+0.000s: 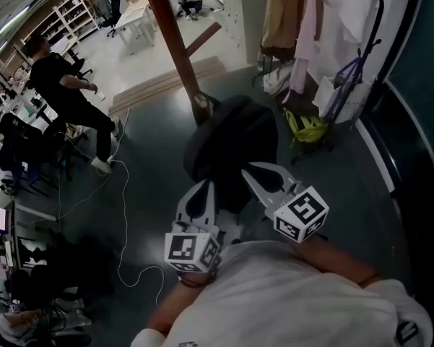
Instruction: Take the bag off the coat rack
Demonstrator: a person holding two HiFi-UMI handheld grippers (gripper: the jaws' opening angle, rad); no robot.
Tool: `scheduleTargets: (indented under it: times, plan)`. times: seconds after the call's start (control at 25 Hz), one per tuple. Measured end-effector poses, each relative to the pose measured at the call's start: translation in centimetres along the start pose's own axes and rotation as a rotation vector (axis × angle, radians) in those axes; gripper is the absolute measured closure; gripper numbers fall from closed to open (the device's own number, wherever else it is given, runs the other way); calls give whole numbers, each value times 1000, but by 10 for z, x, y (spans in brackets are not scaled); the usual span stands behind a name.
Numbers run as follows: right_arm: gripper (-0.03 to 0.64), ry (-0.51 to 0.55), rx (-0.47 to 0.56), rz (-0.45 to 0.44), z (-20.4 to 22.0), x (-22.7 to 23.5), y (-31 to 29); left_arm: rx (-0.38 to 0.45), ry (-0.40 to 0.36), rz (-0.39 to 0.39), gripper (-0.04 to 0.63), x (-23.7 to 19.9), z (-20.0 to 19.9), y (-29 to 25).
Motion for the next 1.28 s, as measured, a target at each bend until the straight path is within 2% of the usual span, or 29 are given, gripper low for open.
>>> scheduleTargets:
  times: [0.2,0.4,0.68,1.08,1.28]
  plan:
    - [611,8,23,12,-12,3,-27,-10,4,54,594,-24,-19,-9]
    - [604,32,43,75,-21,9,-47,5,-52,69,594,-44,-29,-10]
    - [589,99,88,145,-44,30,-74,3,-3,71,594,-81,-26,-7]
    - [574,174,13,139,-61,49,-115,-3,0,54,594,-105,-27,-11]
    - [572,185,-2,127,-66,58,-129,-1,-37,47,594,-109,-35,-18]
Point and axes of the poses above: the fingertips, and each gripper's own axes: y backward along the fingers, x to its right, z out of its underside, the point moved 7 cm from there along y, backward along the fingers, and after that the axes turned 1 degree about -y, right-handed, at the moved point
